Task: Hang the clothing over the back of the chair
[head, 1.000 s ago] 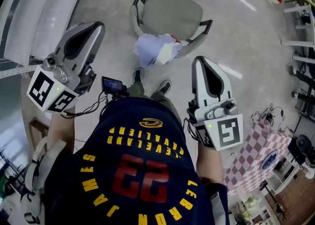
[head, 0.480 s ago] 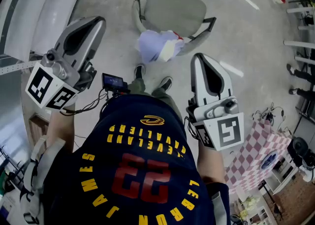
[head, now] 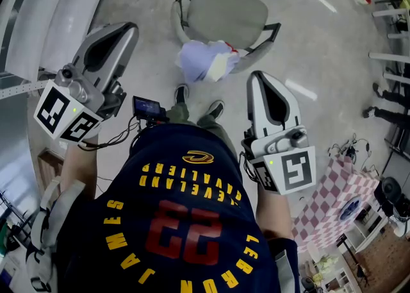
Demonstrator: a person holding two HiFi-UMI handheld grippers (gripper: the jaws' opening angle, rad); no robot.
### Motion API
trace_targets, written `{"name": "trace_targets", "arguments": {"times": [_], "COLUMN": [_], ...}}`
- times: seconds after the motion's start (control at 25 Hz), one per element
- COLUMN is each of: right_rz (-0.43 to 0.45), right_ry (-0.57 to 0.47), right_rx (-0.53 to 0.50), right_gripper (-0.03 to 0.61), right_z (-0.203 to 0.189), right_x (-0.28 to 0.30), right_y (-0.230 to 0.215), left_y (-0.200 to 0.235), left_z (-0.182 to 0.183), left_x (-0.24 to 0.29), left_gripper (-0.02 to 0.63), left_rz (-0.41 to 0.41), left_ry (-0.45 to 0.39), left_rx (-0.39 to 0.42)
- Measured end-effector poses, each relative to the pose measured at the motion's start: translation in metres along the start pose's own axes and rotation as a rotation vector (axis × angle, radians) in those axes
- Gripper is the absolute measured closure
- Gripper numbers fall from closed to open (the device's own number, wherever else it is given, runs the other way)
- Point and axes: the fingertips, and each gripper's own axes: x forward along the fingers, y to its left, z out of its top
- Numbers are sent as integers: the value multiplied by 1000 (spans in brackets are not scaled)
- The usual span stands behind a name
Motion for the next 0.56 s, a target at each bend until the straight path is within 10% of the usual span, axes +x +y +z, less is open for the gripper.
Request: {"name": "trace_targets", "arguments": {"times": [0.56], "right_rz": [7], "right_ry": [13], "right_rx": [10], "right_gripper": [569], "right_z": [-7], "right_x": [7], "right_y": [5], "left_y": [7], "left_z": [-2], "left_x": [-3], "left_gripper": [611], "left_rz": [5], "left_ry": [3], "left_rx": [-10]}}
